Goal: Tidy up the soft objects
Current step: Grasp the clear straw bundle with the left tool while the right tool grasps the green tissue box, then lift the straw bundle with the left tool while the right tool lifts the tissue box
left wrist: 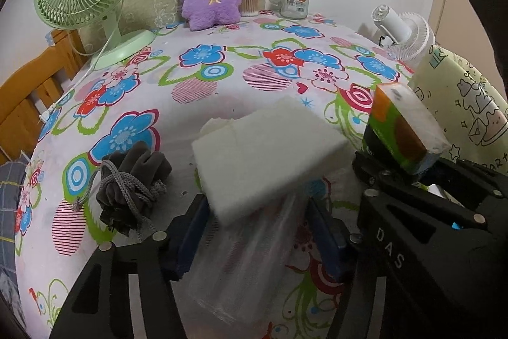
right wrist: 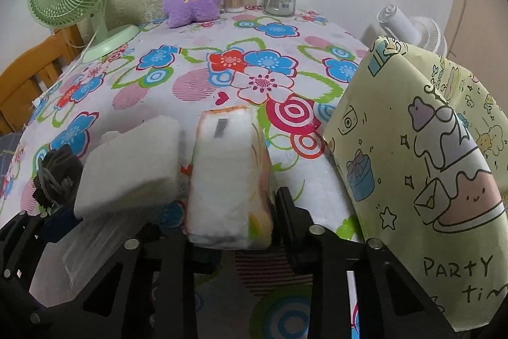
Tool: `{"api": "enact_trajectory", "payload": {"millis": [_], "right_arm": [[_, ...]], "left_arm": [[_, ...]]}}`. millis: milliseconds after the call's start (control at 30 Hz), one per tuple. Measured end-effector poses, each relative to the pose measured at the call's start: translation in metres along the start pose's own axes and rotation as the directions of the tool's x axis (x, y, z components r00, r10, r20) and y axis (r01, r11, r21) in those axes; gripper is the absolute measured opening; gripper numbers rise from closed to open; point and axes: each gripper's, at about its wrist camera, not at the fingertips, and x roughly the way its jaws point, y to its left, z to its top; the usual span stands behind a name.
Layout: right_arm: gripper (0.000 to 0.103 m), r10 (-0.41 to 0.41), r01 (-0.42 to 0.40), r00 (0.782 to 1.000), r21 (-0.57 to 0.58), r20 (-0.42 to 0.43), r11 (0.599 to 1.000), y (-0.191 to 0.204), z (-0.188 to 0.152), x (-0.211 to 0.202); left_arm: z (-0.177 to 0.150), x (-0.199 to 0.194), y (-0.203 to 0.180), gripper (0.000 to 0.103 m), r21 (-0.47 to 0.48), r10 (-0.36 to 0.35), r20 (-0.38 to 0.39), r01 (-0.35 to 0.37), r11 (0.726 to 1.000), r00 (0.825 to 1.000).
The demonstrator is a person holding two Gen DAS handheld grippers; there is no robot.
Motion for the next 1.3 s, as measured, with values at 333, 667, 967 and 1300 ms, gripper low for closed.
{"api": "enact_trajectory", "payload": {"millis": [333, 667, 967, 1300], "right_arm": [[0.022, 0.014, -0.014, 1.0, -0.014, 0.018, 1.0, 0.001, 0.0, -0.006], [0.022, 0.022, -0.021, 0.999, -0.014, 0.037, 1.0, -0.002, 0.01, -0.014], [0.022, 0.036, -0.036, 0.999, -0.011, 0.02, 0.999, -0.002, 0.004, -0.014], [0.022, 0.053, -0.053, 0.998, -0.028, 0.022, 0.998, 0.001, -0.008, -0.026]], "left_arm": [[0.0, -0.003, 0.002, 0.061, -0.015, 0.016, -0.007, -0.016, 1.0, 1.0], [0.008, -0.008, -0.002, 0.079, -0.017, 0.024, 0.021, -0.024, 1.0, 0.999], [-0.002, -0.004, -0.004, 0.04, -0.022, 0.004, -0.018, -0.004, 1.0, 1.0], [-0.013, -0.018, -0.008, 0.013, -0.033, -0.012, -0.024, 0.012, 0.999, 1.0]]}}
